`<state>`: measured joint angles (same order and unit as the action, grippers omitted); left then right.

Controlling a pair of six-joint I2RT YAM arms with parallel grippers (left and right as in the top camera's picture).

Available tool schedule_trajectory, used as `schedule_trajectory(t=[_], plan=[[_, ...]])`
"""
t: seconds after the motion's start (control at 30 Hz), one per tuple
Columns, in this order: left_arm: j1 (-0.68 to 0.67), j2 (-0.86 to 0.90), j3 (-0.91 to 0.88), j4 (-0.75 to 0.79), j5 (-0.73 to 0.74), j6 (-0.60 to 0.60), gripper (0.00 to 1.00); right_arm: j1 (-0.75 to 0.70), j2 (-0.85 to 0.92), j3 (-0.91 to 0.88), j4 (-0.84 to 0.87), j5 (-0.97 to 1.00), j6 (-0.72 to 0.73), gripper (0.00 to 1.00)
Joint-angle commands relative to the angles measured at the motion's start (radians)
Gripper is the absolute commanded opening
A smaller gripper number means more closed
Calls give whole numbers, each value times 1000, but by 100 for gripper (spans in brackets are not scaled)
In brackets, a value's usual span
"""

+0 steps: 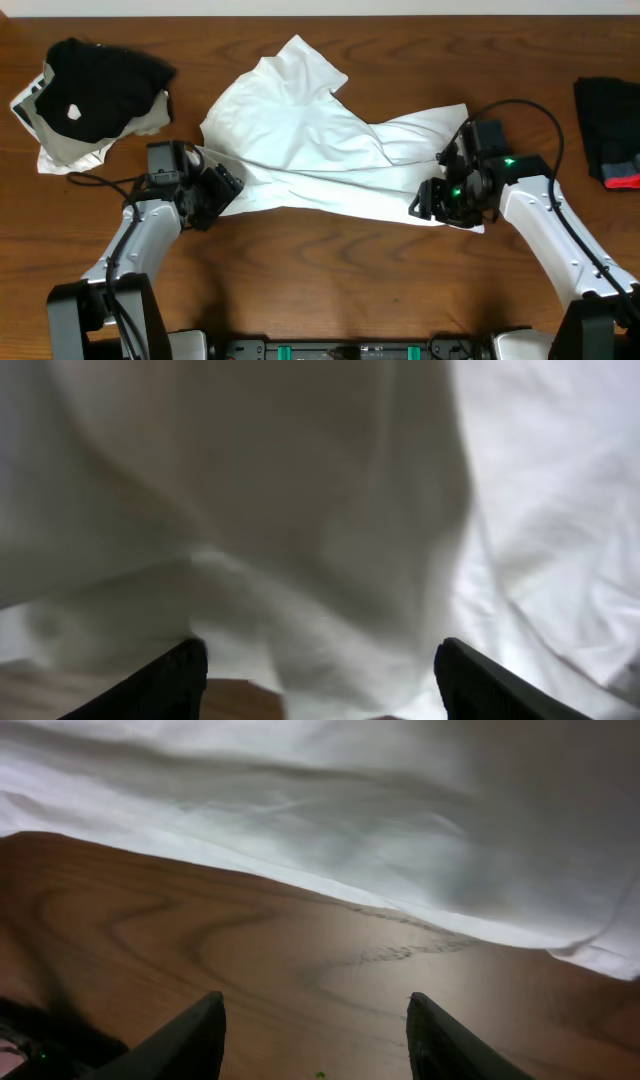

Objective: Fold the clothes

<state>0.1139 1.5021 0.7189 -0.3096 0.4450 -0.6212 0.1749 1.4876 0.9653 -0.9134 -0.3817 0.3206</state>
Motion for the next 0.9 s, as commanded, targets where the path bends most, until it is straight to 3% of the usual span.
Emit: schedule_trajectory(t=[0.0, 0.4, 0.5, 0.6, 0.87], plan=[[-6, 4, 14, 9, 46, -44, 75, 13, 5, -5, 6, -11, -14, 57], [-89, 4, 14, 33, 53, -99, 70, 13, 5, -5, 24, -11, -14, 57], [-98, 7, 14, 52, 52, -111, 64, 13, 5, -5, 24, -11, -14, 56], [-98, 8, 14, 66, 43, -115, 53, 13, 5, -5, 20, -11, -14, 57], [-98, 8, 14, 179, 29, -117, 7, 13, 5, -5, 20, -11, -15, 56]])
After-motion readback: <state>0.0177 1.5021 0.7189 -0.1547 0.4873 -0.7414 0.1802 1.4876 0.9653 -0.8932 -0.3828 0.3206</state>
